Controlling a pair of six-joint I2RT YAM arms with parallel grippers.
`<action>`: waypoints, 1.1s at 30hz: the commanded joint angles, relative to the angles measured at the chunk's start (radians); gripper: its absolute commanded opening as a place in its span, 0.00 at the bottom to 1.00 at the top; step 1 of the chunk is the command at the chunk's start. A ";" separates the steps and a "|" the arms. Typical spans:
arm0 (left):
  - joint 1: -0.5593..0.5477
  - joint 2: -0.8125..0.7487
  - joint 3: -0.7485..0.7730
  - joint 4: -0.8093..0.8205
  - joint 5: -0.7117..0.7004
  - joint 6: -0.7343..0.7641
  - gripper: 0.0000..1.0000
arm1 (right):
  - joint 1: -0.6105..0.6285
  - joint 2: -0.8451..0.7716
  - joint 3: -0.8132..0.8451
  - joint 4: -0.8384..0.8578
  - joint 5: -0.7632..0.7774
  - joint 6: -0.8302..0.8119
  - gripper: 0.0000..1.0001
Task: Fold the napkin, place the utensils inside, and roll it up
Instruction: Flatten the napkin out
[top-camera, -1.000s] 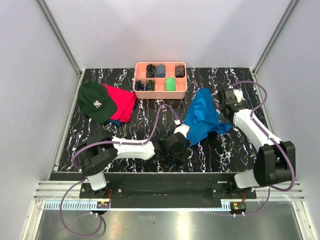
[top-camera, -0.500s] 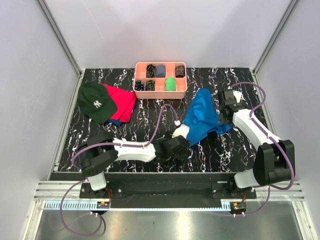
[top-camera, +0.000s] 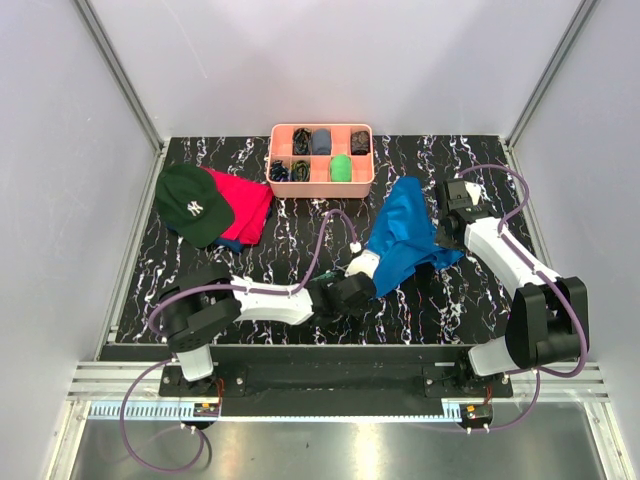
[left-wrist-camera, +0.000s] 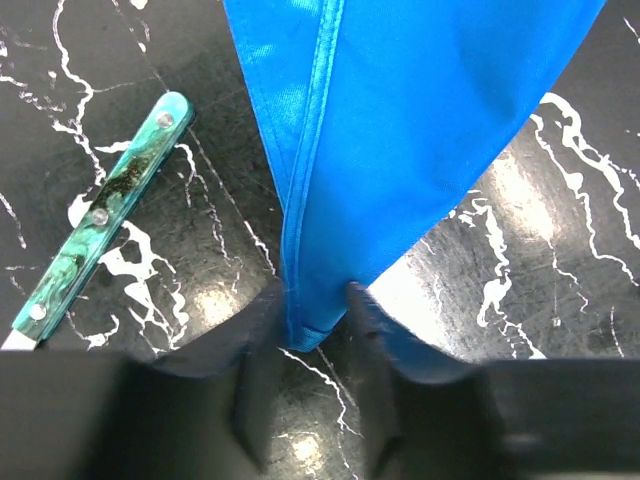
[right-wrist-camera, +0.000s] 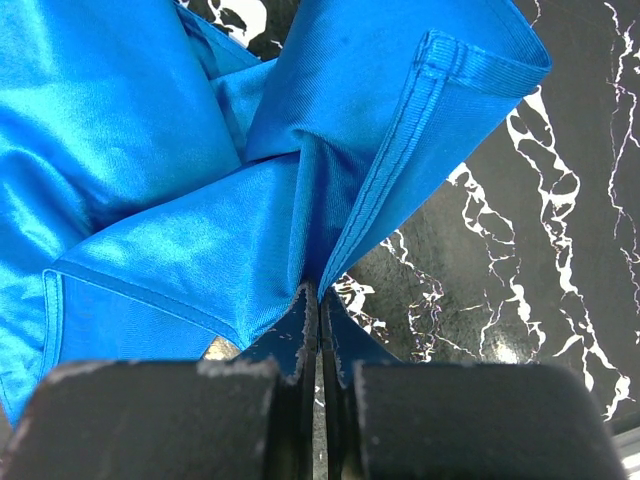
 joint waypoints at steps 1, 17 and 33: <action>0.002 0.018 -0.006 0.061 -0.012 -0.004 0.20 | -0.003 -0.014 0.005 0.017 -0.021 0.003 0.00; 0.326 -0.410 -0.161 -0.133 -0.129 0.063 0.00 | 0.073 -0.087 -0.006 0.026 -0.327 0.068 0.11; 0.460 -0.508 -0.210 -0.201 -0.123 0.134 0.00 | 0.070 -0.077 0.002 0.004 -0.337 0.124 0.71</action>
